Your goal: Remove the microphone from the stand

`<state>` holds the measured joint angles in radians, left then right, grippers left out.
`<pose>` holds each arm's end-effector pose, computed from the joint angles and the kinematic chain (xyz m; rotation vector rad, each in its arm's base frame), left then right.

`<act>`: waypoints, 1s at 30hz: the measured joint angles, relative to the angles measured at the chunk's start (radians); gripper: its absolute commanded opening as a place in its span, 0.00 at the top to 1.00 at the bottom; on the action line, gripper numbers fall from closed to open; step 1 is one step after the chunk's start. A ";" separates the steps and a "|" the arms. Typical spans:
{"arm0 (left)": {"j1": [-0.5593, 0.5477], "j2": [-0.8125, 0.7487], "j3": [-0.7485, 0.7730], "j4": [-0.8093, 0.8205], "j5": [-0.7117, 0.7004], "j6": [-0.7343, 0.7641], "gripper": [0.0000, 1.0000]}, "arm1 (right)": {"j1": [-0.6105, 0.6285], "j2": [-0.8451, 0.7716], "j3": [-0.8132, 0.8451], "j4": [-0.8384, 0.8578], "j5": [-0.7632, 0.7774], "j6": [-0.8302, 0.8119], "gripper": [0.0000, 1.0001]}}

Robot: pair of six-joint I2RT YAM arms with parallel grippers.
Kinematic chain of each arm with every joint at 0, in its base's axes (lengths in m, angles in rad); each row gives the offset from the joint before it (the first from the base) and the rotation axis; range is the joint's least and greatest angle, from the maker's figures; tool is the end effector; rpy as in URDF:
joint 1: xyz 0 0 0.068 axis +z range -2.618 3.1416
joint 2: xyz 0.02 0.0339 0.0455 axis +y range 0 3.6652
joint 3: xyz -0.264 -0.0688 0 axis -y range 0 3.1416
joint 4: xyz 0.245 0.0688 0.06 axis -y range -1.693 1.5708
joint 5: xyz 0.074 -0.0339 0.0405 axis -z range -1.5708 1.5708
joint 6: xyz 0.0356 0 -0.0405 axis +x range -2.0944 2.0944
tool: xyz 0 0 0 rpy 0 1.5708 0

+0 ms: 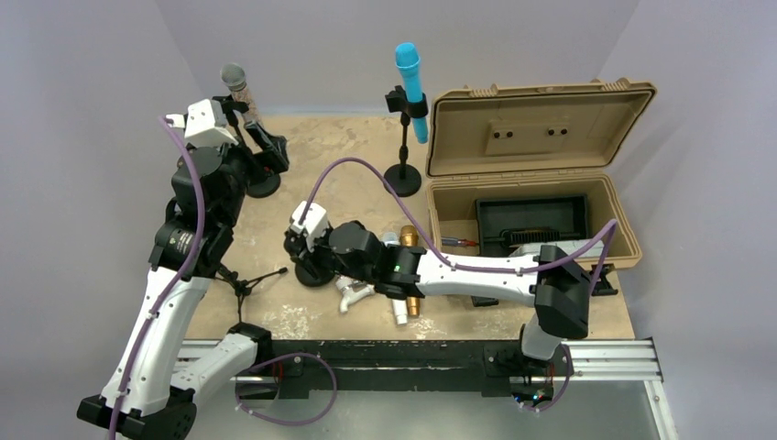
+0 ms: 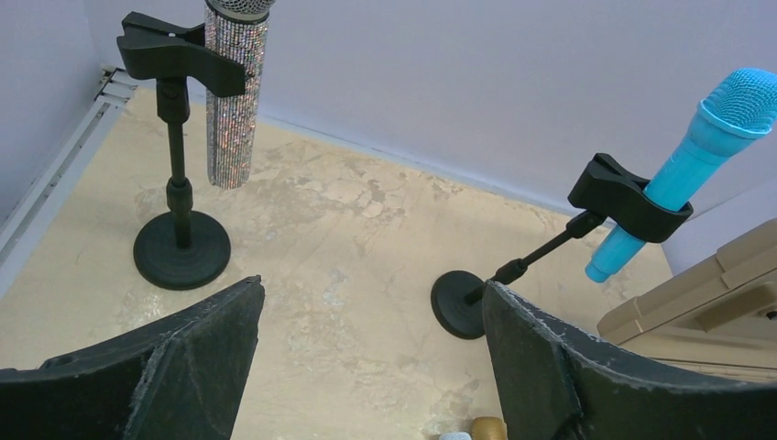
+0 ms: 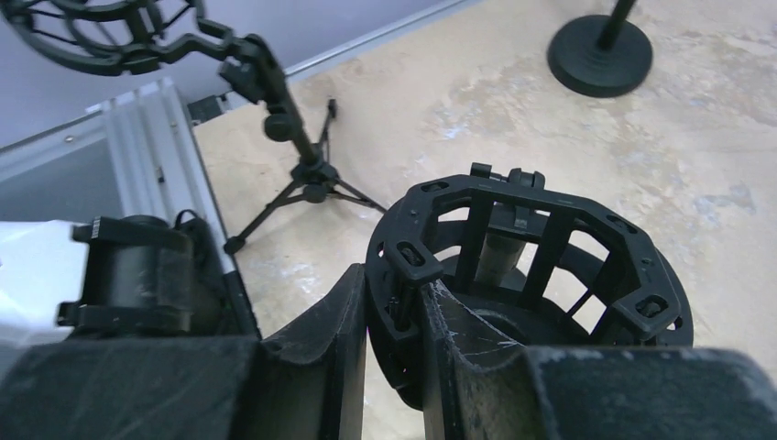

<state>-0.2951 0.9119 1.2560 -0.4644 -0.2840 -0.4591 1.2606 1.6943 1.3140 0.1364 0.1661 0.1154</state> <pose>0.1714 -0.0417 0.4484 -0.3505 1.6602 -0.3257 0.1302 0.3869 0.3139 -0.9187 1.6517 0.8148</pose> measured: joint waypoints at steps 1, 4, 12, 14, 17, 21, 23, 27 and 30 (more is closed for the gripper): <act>0.000 0.000 -0.002 0.000 -0.003 0.000 0.14 | 0.011 -0.006 -0.009 0.009 -0.002 -0.001 0.85; 0.000 0.001 -0.008 0.000 -0.011 0.003 0.14 | 0.037 -0.013 -0.014 0.025 -0.002 -0.006 0.84; -0.003 0.006 -0.010 0.000 -0.034 0.008 0.14 | 0.083 -0.048 -0.074 0.090 0.038 -0.042 0.51; -0.003 0.006 -0.011 0.000 -0.040 0.009 0.13 | 0.089 -0.064 -0.082 0.108 0.053 -0.043 0.46; -0.003 0.007 -0.011 0.000 -0.050 0.011 0.12 | 0.094 -0.087 -0.086 0.131 0.074 -0.044 0.38; -0.003 0.007 -0.011 0.000 -0.073 0.019 0.11 | 0.094 -0.118 -0.086 0.150 0.106 -0.041 0.32; -0.003 0.010 -0.011 0.000 -0.083 0.026 0.11 | 0.094 -0.129 -0.086 0.152 0.119 -0.040 0.31; -0.003 0.020 -0.011 0.000 -0.092 0.029 0.10 | 0.094 -0.143 -0.086 0.153 0.156 -0.040 0.29; -0.003 0.031 -0.011 0.000 -0.096 0.030 0.09 | 0.094 -0.157 -0.086 0.153 0.179 -0.039 0.27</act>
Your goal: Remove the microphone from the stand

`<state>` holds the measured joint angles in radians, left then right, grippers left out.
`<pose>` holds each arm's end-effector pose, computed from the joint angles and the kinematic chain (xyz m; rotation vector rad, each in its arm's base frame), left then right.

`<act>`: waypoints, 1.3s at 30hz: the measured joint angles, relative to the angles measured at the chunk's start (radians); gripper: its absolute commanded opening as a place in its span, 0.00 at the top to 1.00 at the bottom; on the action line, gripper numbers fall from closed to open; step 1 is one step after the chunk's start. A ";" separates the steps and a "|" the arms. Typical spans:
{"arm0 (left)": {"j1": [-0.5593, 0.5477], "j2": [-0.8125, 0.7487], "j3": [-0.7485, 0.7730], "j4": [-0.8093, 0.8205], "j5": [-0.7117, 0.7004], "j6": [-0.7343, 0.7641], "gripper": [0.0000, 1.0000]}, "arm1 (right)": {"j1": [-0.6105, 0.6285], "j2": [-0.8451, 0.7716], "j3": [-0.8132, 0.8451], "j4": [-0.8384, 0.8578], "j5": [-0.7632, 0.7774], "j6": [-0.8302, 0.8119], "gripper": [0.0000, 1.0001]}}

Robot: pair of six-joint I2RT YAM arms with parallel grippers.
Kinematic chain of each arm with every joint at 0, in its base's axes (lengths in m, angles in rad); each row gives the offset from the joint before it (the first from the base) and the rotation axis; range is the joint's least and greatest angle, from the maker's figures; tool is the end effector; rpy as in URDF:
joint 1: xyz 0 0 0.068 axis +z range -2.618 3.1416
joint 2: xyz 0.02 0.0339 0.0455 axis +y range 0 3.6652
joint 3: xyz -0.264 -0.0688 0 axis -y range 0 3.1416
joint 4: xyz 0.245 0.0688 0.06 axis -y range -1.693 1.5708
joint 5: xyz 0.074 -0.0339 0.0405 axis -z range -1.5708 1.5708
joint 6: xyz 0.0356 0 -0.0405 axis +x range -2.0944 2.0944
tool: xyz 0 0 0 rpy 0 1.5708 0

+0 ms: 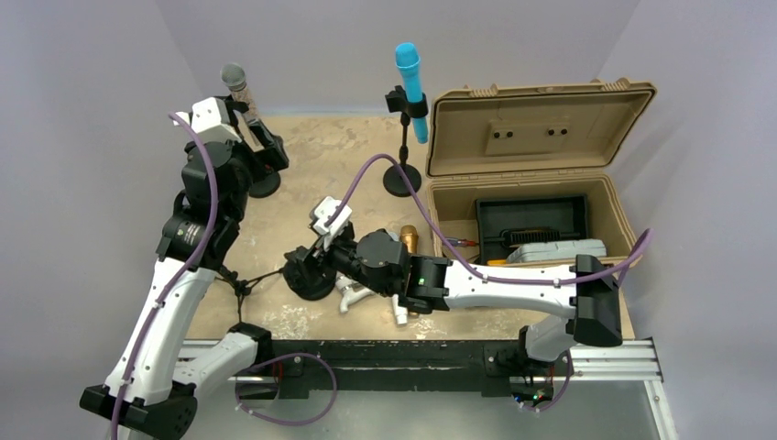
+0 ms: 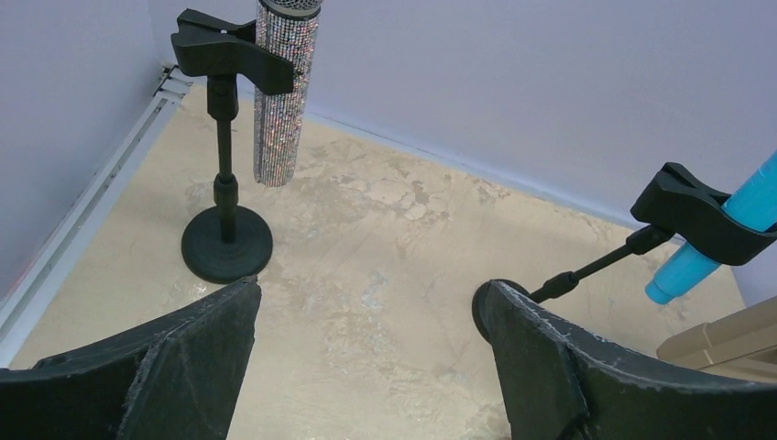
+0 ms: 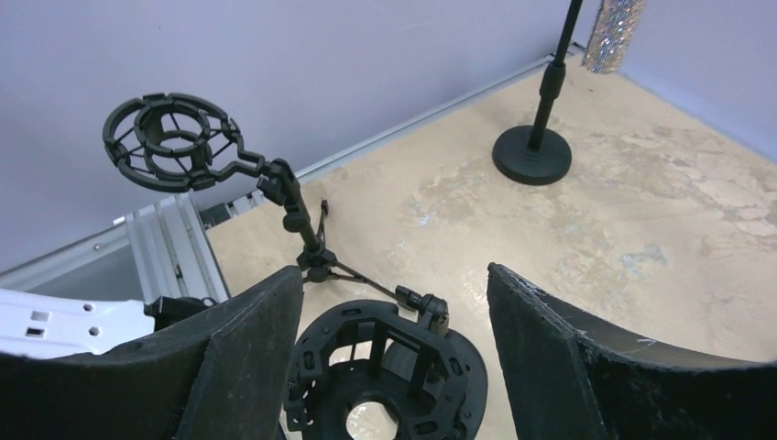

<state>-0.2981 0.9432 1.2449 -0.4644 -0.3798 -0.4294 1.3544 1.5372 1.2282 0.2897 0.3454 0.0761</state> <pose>0.1824 -0.0422 0.4399 -0.3893 1.6818 -0.2087 0.0913 0.3590 0.3579 -0.7483 1.4742 0.8336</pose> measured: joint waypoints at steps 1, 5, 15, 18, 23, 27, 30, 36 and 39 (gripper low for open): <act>0.000 0.004 0.000 0.000 -0.003 0.000 0.09 | 0.000 -0.007 0.000 0.000 0.006 0.001 0.27; 0.000 0.024 0.000 -0.001 -0.019 0.003 0.07 | 0.000 -0.050 -0.009 0.020 0.032 0.000 0.26; 0.000 0.068 0.000 -0.001 -0.058 0.004 0.01 | -0.004 -0.108 -0.069 0.087 0.084 -0.023 0.25; 0.000 0.103 0.000 -0.004 -0.067 0.003 0.00 | -0.014 -0.134 -0.115 0.100 0.083 -0.032 0.25; 0.066 0.172 0.027 -0.054 0.006 -0.038 0.00 | -0.064 -0.195 -0.193 0.117 0.077 -0.032 0.25; 0.246 0.193 0.049 -0.076 0.139 -0.107 0.00 | -0.117 -0.249 -0.229 0.129 0.043 -0.014 0.25; 0.323 0.216 0.097 -0.084 0.169 -0.109 0.00 | -0.173 -0.286 -0.236 0.139 0.022 0.002 0.25; 0.348 0.365 0.323 -0.066 0.175 -0.080 0.02 | -0.193 -0.361 -0.282 0.168 -0.001 0.010 0.24; 0.352 0.464 0.433 -0.052 0.166 -0.063 0.06 | -0.193 -0.407 -0.312 0.180 -0.023 0.010 0.24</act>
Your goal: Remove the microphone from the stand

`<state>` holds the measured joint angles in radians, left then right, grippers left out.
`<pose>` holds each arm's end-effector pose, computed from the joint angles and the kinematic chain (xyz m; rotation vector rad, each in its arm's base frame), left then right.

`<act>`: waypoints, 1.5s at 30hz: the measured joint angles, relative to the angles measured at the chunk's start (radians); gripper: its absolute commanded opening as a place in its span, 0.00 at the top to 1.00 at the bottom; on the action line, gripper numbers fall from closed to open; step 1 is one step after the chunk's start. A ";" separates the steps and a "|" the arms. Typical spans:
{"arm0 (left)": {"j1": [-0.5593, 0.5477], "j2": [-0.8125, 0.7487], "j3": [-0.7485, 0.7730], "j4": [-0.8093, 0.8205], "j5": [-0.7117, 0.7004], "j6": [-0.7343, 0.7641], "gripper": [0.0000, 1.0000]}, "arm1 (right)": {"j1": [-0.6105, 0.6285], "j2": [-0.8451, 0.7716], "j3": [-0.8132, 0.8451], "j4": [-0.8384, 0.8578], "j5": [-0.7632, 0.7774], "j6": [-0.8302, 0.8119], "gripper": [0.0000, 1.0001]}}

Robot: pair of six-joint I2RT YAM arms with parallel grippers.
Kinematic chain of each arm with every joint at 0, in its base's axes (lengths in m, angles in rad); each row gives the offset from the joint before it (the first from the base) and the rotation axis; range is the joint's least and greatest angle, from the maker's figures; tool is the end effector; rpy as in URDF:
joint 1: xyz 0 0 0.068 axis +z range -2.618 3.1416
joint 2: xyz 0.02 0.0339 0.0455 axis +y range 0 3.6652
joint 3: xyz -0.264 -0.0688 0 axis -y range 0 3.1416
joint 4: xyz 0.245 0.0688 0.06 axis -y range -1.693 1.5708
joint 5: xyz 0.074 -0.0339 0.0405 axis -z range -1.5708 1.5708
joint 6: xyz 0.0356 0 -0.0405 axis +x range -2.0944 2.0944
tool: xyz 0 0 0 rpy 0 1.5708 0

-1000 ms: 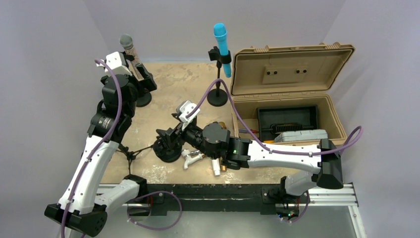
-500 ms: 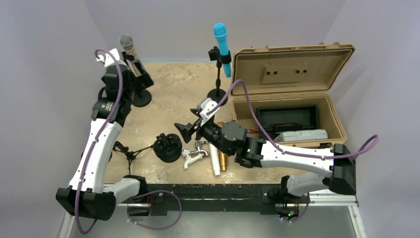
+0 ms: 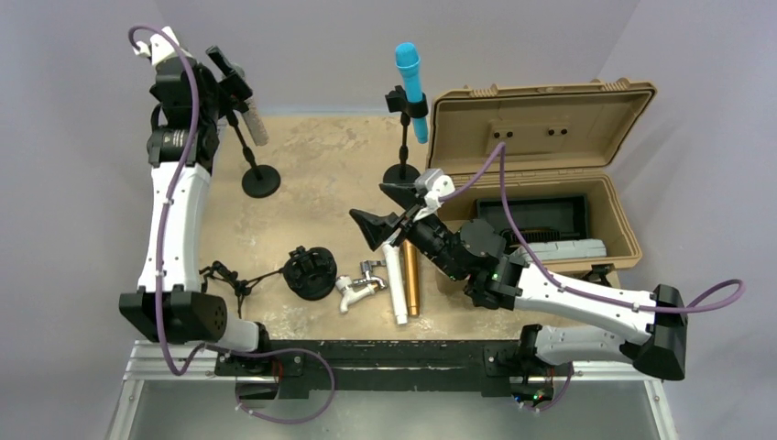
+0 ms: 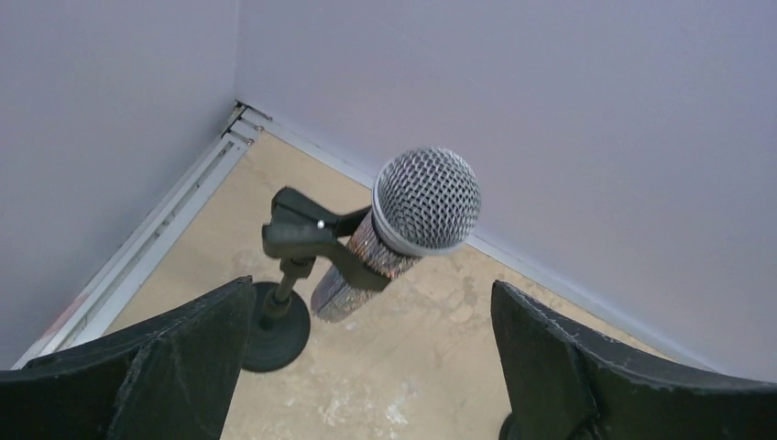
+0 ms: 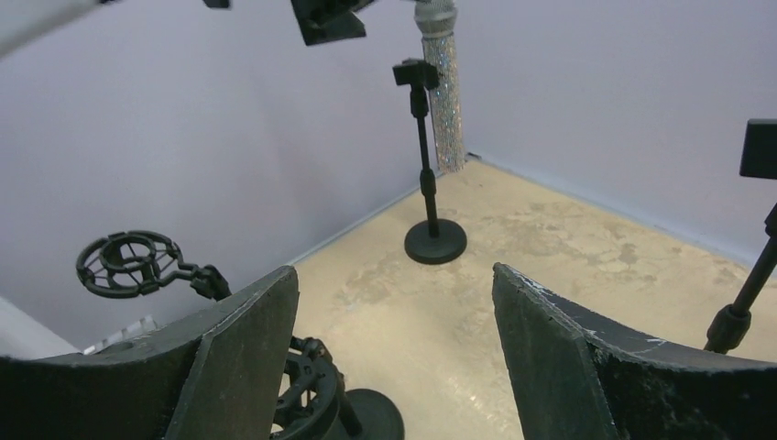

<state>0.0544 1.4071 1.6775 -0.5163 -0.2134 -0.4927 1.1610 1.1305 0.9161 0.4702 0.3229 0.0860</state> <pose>0.3017 0.0240 0.4708 -0.6333 1.6983 -0.1175 0.1155 0.2375 0.3861 -0.4459 1.3035 0.8412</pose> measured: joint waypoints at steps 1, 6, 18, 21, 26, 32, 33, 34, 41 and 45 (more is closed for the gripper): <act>0.001 0.032 0.027 0.008 -0.005 0.009 0.08 | 0.000 -0.013 -0.007 0.010 -0.003 0.000 0.24; 0.004 0.161 0.107 0.038 -0.013 0.072 0.09 | 0.000 -0.049 -0.025 0.043 -0.014 0.000 0.24; 0.004 0.312 0.245 0.055 0.037 0.138 0.45 | 0.000 -0.050 -0.027 0.049 -0.035 -0.001 0.23; 0.004 0.311 0.245 0.059 0.067 0.138 0.66 | 0.000 -0.042 -0.027 0.049 -0.035 -0.002 0.23; 0.004 0.293 0.231 0.048 0.119 0.140 0.88 | 0.000 0.005 -0.025 0.044 -0.047 -0.006 0.23; -0.013 0.229 0.206 -0.029 0.164 0.137 1.00 | 0.000 0.064 0.000 0.005 -0.057 -0.010 0.23; -0.020 0.208 0.188 -0.039 0.173 0.136 1.00 | 0.000 0.068 0.006 0.000 -0.057 -0.010 0.23; -0.032 0.184 0.169 -0.048 0.180 0.135 1.00 | 0.000 0.071 0.010 -0.001 -0.058 -0.010 0.23; -0.175 0.018 0.029 -0.100 0.188 0.139 1.00 | -0.001 0.118 0.075 -0.003 -0.077 -0.009 0.23; -0.239 -0.034 -0.008 -0.120 0.206 0.140 1.00 | -0.001 0.179 0.136 -0.015 -0.080 -0.003 0.23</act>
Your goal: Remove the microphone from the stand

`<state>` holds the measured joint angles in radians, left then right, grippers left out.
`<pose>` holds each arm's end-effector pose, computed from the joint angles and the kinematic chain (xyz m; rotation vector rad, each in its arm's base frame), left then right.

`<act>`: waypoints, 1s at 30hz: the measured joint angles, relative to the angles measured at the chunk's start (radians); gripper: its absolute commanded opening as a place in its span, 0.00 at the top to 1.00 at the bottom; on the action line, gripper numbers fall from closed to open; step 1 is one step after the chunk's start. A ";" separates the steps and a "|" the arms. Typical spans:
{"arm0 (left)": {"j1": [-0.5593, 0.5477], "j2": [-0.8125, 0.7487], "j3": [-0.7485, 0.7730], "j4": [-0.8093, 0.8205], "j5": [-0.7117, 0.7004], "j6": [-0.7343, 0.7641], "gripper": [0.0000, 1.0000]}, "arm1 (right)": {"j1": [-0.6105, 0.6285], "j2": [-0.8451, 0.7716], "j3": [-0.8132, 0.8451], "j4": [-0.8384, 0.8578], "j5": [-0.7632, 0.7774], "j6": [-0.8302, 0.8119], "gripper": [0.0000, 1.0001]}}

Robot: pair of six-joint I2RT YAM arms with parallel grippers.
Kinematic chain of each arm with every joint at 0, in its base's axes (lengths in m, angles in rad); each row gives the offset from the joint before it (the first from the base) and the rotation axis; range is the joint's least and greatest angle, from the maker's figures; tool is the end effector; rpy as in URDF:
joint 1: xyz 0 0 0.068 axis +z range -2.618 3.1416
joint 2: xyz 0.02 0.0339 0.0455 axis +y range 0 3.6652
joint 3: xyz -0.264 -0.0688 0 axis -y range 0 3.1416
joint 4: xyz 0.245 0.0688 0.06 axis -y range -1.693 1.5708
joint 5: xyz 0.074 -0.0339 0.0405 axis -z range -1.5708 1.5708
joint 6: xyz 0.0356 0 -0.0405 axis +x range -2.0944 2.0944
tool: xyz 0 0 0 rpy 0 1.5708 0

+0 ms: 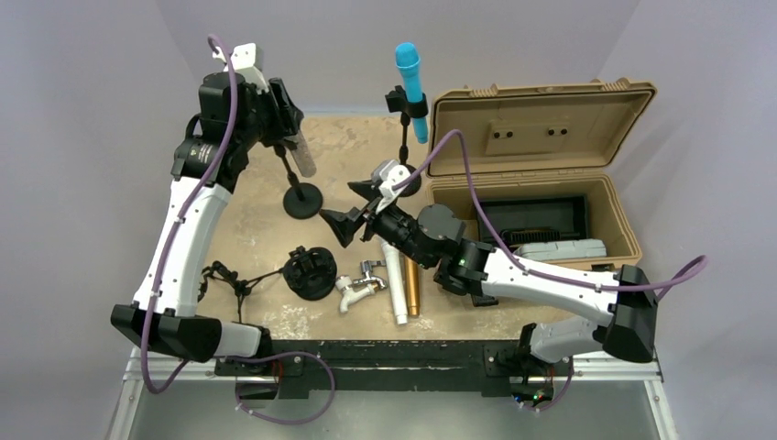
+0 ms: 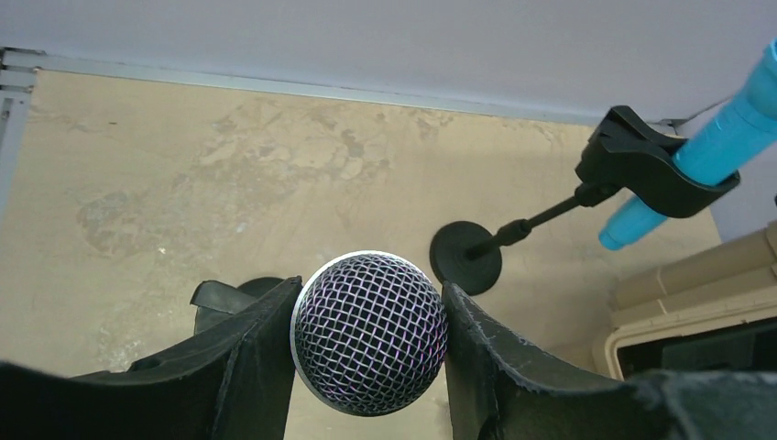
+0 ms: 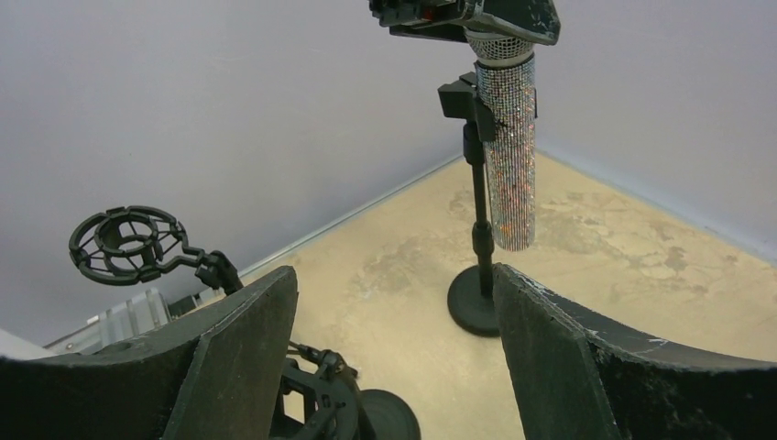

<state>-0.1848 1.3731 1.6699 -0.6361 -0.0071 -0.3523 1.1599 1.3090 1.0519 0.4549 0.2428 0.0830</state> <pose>0.2834 -0.0527 0.4649 -0.1659 1.9189 -0.3550 0.1318 0.2811 0.3856 -0.5462 1.3262 0.8672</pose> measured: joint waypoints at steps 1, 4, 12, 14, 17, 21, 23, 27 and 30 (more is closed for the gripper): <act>-0.008 -0.007 -0.002 -0.008 0.003 0.000 1.00 | 0.000 0.015 0.014 -0.004 0.001 0.004 0.23; -0.029 -0.035 -0.020 -0.024 0.006 -0.001 1.00 | 0.000 0.053 0.047 -0.024 0.009 0.015 0.23; -0.079 -0.074 -0.053 -0.033 0.014 -0.003 0.82 | -0.008 0.159 0.187 -0.075 0.102 0.048 0.23; -0.089 -0.074 -0.053 -0.034 0.015 -0.003 0.65 | -0.016 0.179 0.218 -0.080 0.116 0.055 0.23; -0.098 -0.074 -0.053 -0.034 0.016 -0.003 0.38 | -0.032 0.208 0.254 -0.082 0.126 0.065 0.23; -0.099 -0.081 -0.053 -0.034 0.022 -0.008 0.19 | -0.057 0.259 0.311 -0.082 0.130 0.074 0.23; -0.099 -0.094 -0.053 -0.036 0.021 -0.010 0.03 | -0.066 0.286 0.335 -0.082 0.133 0.074 0.23; -0.100 -0.145 -0.053 -0.036 0.002 -0.004 0.00 | -0.078 0.357 0.407 -0.087 0.141 0.073 0.23; -0.100 -0.194 -0.053 -0.036 -0.045 -0.003 0.00 | -0.082 0.399 0.446 -0.090 0.154 0.071 0.23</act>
<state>-0.2844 1.1790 1.6165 -0.6720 -0.0521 -0.3550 1.0775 1.7084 1.4975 0.3653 0.3965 0.1539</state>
